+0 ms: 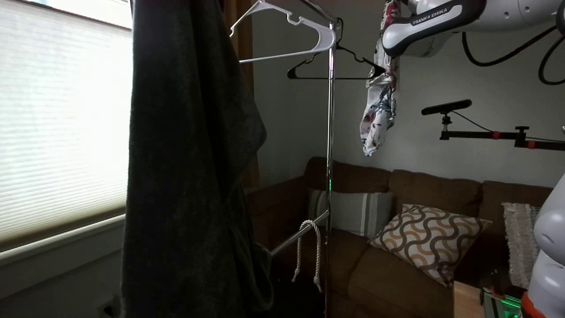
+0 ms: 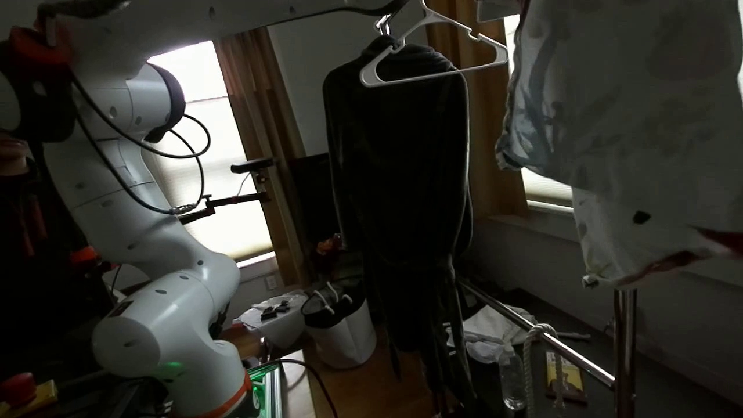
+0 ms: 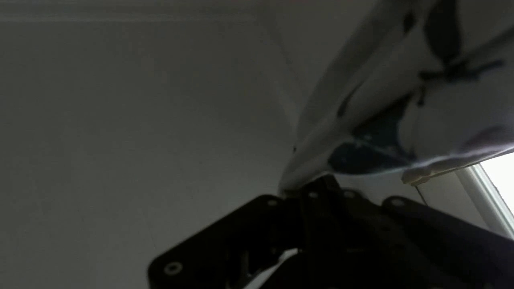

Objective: Hang the floral pillowcase on the top rail of the stand

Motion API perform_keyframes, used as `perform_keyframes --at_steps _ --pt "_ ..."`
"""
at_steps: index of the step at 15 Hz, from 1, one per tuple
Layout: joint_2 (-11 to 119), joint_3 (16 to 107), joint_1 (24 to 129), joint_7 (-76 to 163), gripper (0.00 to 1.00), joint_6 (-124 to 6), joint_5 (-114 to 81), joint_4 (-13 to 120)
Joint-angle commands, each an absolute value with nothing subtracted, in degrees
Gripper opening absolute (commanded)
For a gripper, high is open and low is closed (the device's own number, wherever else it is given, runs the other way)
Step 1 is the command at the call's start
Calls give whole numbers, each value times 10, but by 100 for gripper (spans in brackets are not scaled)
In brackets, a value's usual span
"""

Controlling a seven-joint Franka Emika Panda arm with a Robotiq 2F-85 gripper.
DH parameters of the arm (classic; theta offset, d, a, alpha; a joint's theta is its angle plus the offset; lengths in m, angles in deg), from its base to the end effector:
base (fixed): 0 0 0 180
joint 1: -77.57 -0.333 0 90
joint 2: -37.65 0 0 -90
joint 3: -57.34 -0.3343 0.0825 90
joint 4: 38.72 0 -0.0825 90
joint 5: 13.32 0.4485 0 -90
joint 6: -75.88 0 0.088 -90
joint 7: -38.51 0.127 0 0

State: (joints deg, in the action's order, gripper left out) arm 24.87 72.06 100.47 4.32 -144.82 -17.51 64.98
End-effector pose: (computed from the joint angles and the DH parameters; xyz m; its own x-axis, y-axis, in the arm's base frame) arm 0.3865 -0.3203 0.8972 -0.0721 0.7734 0.6298 -0.7794 -0.4378 0.4483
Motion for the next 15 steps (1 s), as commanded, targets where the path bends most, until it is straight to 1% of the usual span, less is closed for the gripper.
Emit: perform_keyframes --at_steps 1,5,6,7,9,12,15 --pt "264 773 993 84 1 -1399 -330 587" --pt "289 842 935 146 1 -1314 -512 519" --pt "299 857 937 174 1 -1300 -553 492" --pt "276 813 964 143 2 -1323 -492 543" --pt "291 829 960 164 2 -1310 -530 515" --pt "308 836 967 158 1 -1311 -537 490" --pt "319 871 936 189 1 -1283 -649 461"
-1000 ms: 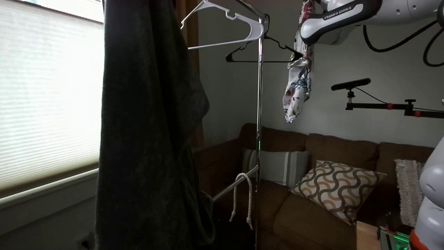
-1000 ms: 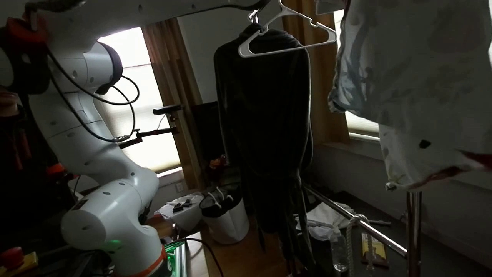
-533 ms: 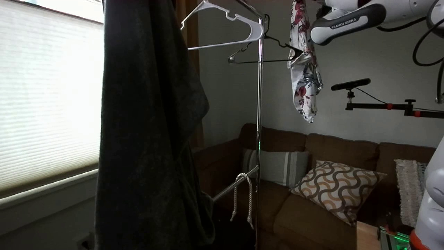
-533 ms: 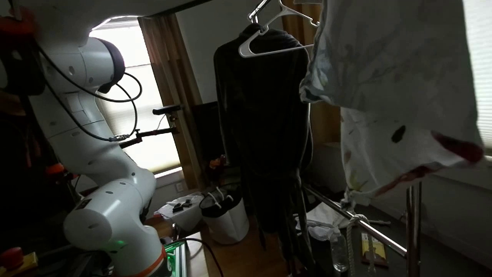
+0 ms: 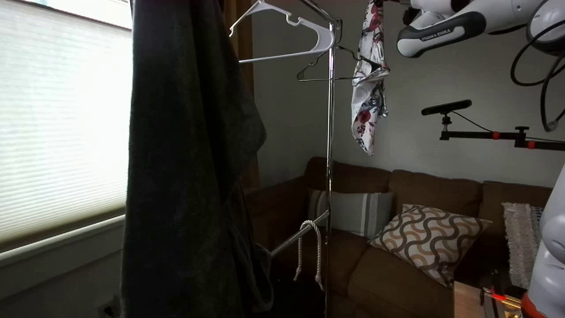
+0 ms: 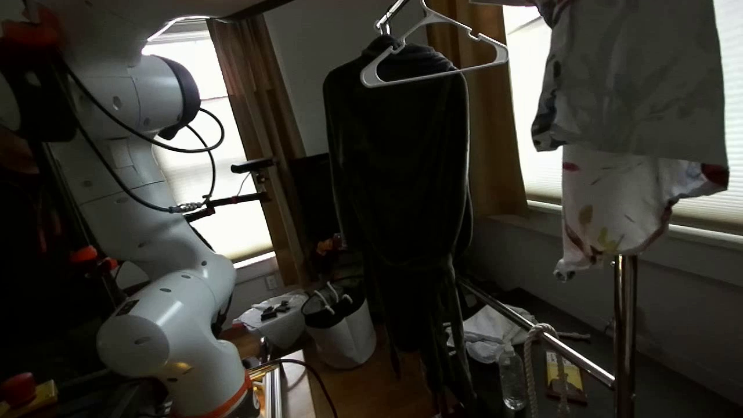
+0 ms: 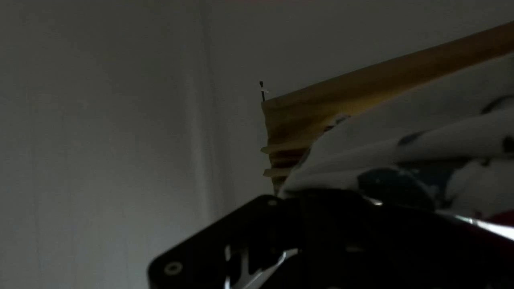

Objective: Hang the floral pillowcase on the top rail of the stand

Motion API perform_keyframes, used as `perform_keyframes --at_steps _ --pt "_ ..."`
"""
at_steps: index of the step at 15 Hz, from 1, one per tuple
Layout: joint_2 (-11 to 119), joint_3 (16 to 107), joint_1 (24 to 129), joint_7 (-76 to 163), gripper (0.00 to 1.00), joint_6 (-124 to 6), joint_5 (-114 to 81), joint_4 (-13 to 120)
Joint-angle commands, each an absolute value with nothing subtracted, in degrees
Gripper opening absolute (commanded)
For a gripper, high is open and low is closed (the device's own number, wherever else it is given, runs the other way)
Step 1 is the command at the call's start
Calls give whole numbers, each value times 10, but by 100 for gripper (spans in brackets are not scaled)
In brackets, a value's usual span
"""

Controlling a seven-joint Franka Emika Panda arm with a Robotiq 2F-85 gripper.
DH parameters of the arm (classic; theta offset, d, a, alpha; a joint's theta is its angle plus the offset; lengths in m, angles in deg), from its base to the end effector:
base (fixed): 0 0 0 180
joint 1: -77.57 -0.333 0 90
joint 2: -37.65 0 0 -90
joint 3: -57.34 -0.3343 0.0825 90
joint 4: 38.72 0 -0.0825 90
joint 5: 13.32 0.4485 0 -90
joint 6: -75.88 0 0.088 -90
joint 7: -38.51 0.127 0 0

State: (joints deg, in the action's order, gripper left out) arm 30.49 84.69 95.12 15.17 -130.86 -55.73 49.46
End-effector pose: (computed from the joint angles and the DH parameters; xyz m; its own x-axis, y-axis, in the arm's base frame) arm 0.4211 -0.3364 0.9339 0.2580 0.9102 0.3239 -0.5571 -0.1337 0.8196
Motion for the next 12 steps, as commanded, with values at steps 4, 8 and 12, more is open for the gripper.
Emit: perform_keyframes --at_steps 4,8,12 --pt "312 896 884 292 1 -1239 -839 499" --pt "339 913 897 337 1 -1181 -927 463" --pt "341 874 946 275 1 -1151 -849 470"
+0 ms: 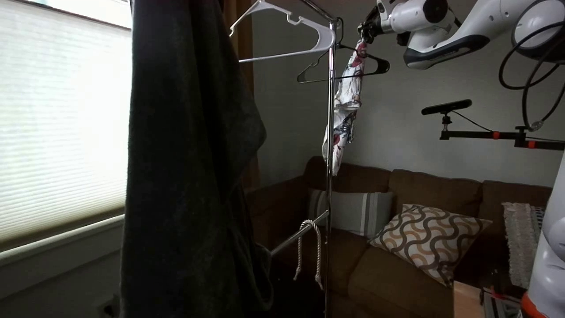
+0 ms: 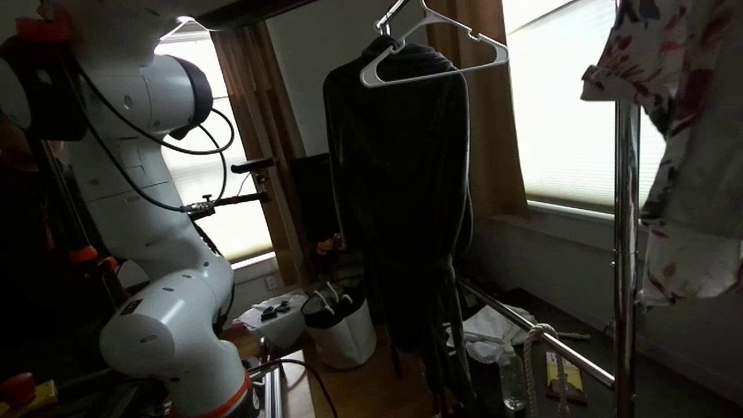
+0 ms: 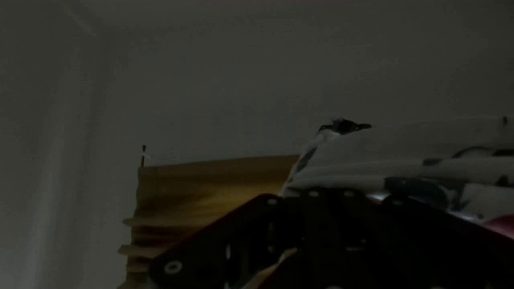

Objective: Hang the floral pillowcase on the top rail of the stand

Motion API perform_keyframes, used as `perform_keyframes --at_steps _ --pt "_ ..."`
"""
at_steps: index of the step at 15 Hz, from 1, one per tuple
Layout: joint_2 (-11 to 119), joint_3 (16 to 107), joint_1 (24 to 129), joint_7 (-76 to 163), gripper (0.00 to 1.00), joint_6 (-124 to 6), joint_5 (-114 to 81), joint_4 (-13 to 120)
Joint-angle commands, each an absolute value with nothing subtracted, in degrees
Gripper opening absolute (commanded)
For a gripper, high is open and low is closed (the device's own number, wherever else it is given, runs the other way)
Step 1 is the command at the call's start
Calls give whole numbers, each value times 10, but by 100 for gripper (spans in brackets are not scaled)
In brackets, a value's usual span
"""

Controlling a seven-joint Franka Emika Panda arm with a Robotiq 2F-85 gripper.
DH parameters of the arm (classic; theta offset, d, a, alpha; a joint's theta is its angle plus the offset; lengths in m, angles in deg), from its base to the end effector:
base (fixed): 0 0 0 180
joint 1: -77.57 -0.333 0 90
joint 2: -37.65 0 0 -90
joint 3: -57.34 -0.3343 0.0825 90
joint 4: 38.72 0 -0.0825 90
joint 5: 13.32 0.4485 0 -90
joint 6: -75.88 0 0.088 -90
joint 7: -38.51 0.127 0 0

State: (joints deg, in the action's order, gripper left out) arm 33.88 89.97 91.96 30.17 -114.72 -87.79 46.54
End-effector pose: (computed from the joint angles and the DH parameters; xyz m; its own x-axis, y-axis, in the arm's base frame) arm 0.4734 -0.3793 0.8624 0.5760 0.8072 0.1290 -0.2297 0.0085 0.9732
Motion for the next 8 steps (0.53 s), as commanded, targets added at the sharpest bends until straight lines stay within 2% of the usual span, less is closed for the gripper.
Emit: perform_keyframes --at_steps 1,4,8 --pt "341 871 954 269 2 -1147 -839 464" --pt "345 858 961 267 1 -1147 -834 466" --pt "393 861 989 252 1 -1159 -774 387"
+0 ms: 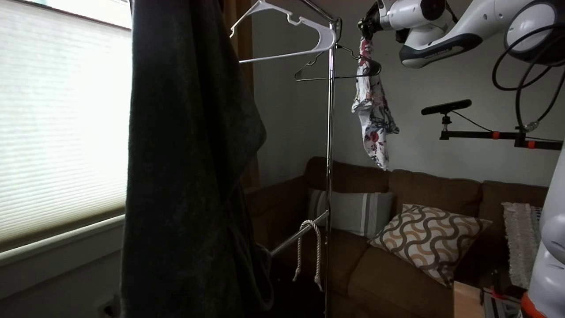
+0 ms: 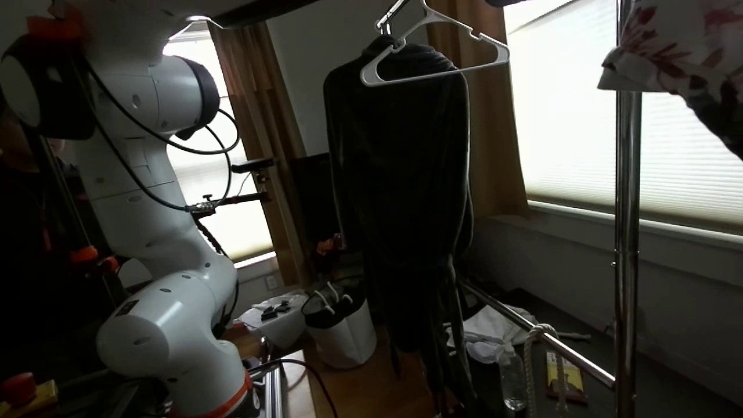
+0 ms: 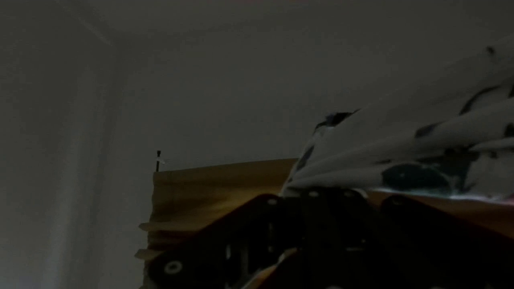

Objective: Hang the floral pillowcase on the top rail of the stand

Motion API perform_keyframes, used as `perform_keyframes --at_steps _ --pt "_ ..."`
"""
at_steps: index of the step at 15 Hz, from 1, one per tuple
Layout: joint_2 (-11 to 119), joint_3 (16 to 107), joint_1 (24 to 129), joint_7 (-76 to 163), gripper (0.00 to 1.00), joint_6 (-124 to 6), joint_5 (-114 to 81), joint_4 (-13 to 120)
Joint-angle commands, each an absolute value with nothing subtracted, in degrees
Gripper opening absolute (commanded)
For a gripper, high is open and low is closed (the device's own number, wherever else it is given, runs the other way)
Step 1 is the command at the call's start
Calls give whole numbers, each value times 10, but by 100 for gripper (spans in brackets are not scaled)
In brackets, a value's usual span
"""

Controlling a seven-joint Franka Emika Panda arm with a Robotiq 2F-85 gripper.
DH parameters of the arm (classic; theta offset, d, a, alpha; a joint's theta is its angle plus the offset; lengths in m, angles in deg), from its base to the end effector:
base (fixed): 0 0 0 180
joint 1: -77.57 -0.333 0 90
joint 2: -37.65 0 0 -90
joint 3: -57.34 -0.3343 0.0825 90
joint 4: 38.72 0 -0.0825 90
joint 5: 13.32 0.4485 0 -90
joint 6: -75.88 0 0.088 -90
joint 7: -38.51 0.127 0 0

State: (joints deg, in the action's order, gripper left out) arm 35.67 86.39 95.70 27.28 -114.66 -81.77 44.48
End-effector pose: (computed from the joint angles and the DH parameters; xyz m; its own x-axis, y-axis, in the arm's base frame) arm 0.4797 -0.3806 0.8754 0.5702 0.8056 0.1608 -0.2685 -0.0022 0.9633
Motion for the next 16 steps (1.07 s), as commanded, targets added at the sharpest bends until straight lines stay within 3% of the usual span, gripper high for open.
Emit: perform_keyframes --at_steps 1,13,16 --pt "403 861 996 245 1 -1162 -760 371" --pt "425 806 997 223 1 -1170 -724 365" --pt "458 806 1003 222 1 -1214 -696 299"
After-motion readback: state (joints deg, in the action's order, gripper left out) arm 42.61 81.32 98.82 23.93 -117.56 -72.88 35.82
